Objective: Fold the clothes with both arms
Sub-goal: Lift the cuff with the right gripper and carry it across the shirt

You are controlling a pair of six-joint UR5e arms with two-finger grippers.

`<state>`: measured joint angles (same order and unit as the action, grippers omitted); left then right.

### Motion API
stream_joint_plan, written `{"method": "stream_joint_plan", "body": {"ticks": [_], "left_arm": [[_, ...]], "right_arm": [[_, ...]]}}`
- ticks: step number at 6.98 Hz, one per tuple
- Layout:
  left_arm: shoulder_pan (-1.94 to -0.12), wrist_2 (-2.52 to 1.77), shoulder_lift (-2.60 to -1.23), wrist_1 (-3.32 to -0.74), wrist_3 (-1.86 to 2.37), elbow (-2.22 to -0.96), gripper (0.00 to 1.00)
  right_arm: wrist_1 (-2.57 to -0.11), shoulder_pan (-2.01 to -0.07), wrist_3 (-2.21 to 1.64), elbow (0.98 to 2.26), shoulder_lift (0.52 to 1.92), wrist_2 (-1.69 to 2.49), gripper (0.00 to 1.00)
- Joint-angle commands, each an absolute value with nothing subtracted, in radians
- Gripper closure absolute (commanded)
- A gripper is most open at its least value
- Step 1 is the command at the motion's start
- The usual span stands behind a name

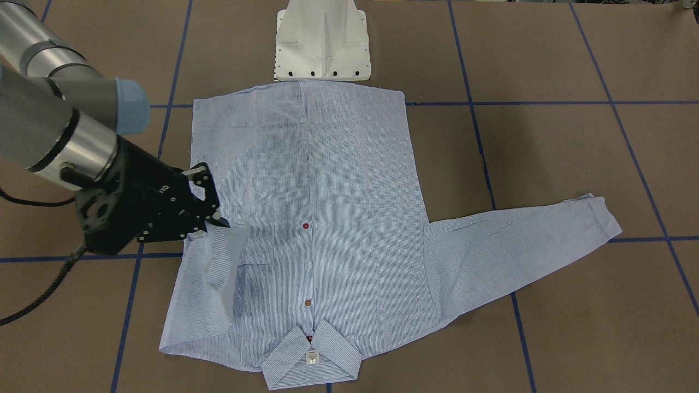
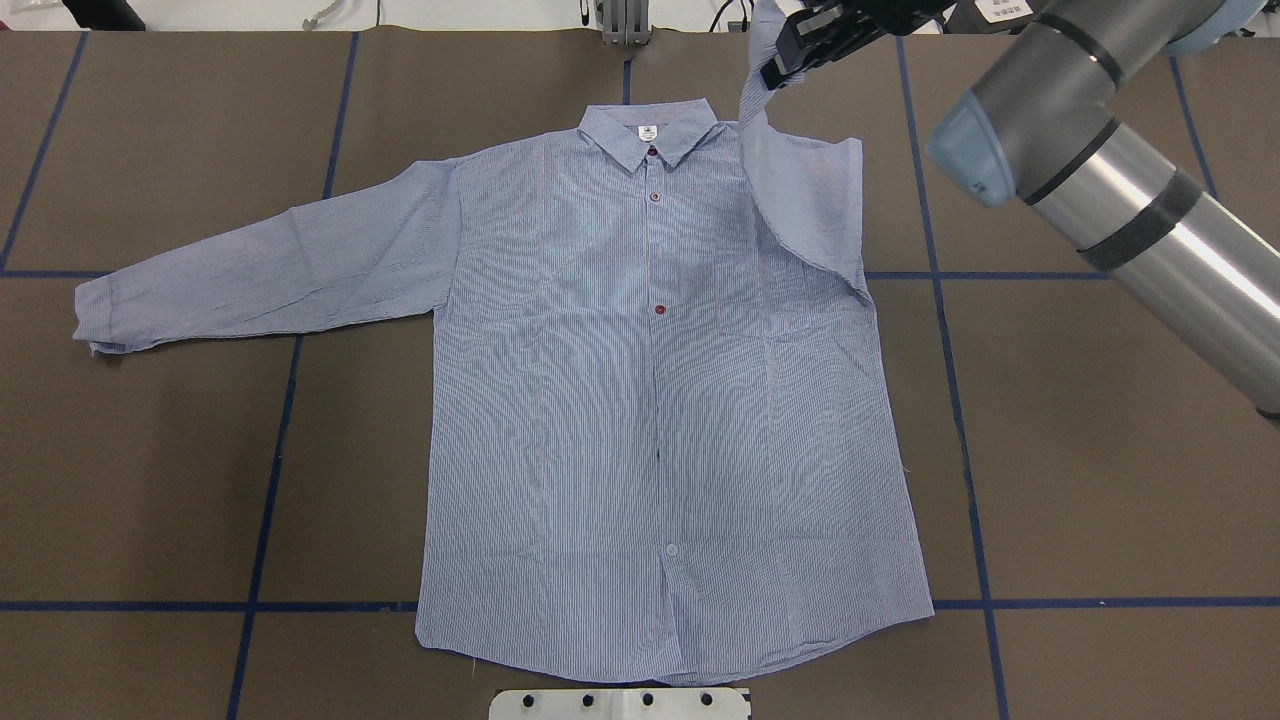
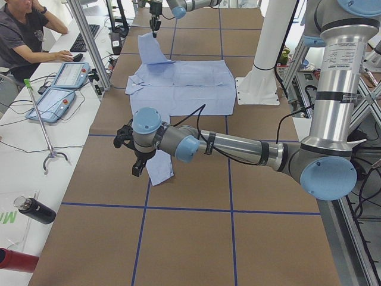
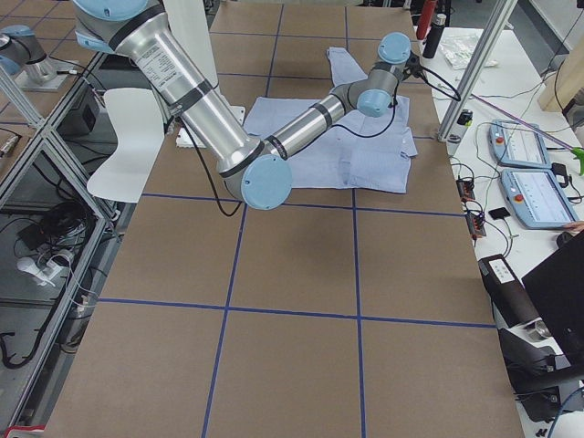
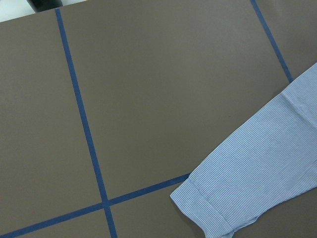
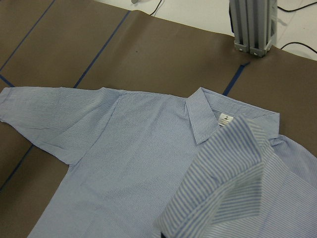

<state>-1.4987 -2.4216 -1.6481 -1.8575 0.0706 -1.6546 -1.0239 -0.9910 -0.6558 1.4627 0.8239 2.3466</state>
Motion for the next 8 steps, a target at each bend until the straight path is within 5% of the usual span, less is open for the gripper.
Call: {"method": "stream_joint_plan", "body": {"ticks": [1, 6, 8], "left_arm": [[-1.499, -2.450, -1.643, -1.859, 0.071, -1.655, 0.00], [-1.499, -2.450, -1.643, -1.859, 0.072, -1.655, 0.00], [-1.499, -2.450, -1.643, -1.859, 0.072, -1.654, 0.00]], "right_arm": [[-1.025, -0.850, -0.657, 1.386, 0.769, 2.142, 1.00], [-1.019, -0.668, -0.655, 0.958, 0.490, 1.857, 1.00], [-0.970, -0.608, -0.655, 0.893, 0.466, 1.745, 0.94]]}}
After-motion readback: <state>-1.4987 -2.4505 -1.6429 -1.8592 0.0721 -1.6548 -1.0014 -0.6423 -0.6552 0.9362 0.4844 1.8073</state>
